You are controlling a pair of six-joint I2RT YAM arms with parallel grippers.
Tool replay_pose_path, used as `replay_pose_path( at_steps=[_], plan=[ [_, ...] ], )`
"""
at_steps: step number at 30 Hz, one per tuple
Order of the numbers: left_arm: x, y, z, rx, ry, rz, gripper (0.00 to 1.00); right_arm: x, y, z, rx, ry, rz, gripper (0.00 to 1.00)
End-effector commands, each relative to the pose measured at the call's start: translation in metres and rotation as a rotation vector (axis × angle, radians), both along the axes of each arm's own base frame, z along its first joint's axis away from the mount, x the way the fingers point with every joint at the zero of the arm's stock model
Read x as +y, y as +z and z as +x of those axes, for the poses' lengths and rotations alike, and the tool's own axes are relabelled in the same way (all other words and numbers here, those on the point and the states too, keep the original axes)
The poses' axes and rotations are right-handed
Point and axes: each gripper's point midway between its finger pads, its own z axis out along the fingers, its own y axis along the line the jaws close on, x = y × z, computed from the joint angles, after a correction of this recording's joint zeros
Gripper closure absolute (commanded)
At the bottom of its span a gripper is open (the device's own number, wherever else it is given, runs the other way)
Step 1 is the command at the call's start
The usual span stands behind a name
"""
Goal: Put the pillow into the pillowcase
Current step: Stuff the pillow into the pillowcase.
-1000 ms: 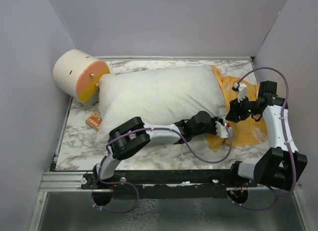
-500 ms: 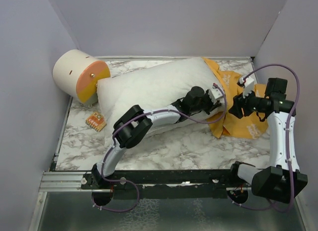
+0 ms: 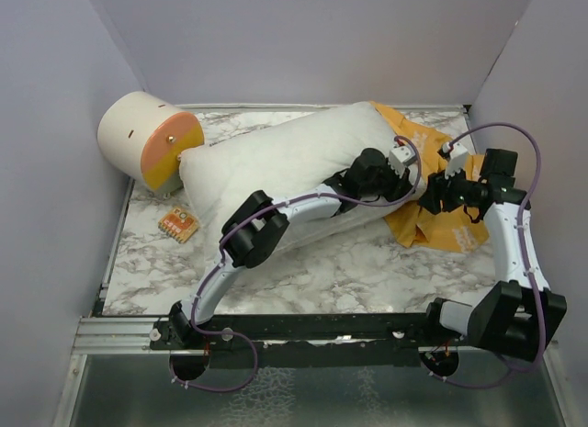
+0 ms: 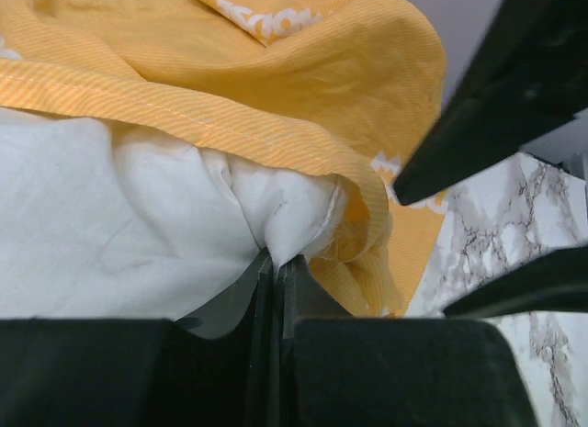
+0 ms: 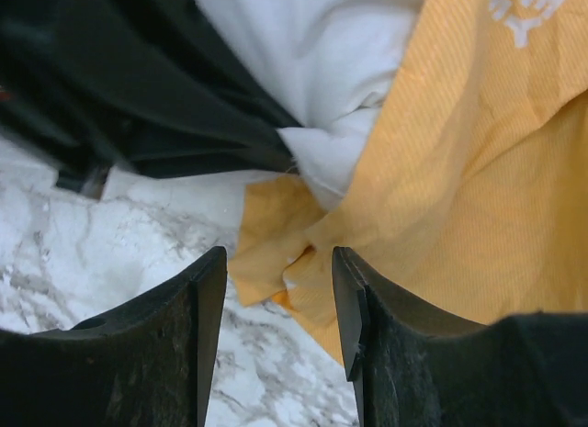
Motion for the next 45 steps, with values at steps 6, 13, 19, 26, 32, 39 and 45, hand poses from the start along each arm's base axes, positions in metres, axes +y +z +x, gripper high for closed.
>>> replay_pose_path(
  at_steps=[6,13,19,26,32,39,45],
  plan=[
    [-0.003,-0.002,-0.009,0.109,-0.064,-0.042,1.00,-0.028,-0.013,0.046,-0.103,-0.262,0.036,0.51],
    [-0.004,0.002,-0.008,0.113,-0.072,-0.062,1.00,-0.043,-0.029,0.044,-0.088,-0.331,-0.020,0.60],
    [-0.006,0.003,-0.006,0.111,-0.073,-0.062,1.00,-0.022,-0.016,0.035,-0.089,-0.221,0.031,0.90],
    [-0.009,-0.003,0.000,0.106,-0.061,-0.036,1.00,0.020,0.027,0.016,-0.158,0.007,0.153,0.99],
    [-0.011,-0.022,0.012,0.126,-0.018,0.014,1.00,0.051,0.073,-0.002,-0.210,0.169,0.277,0.99],
    [-0.020,-0.023,0.006,0.158,-0.077,-0.004,1.00,0.063,0.090,-0.008,-0.194,0.220,0.353,0.99],
    [0.000,-0.005,-0.053,0.148,-0.286,-0.153,0.99,0.029,0.003,-0.005,0.016,0.134,0.162,0.97]
  ],
)
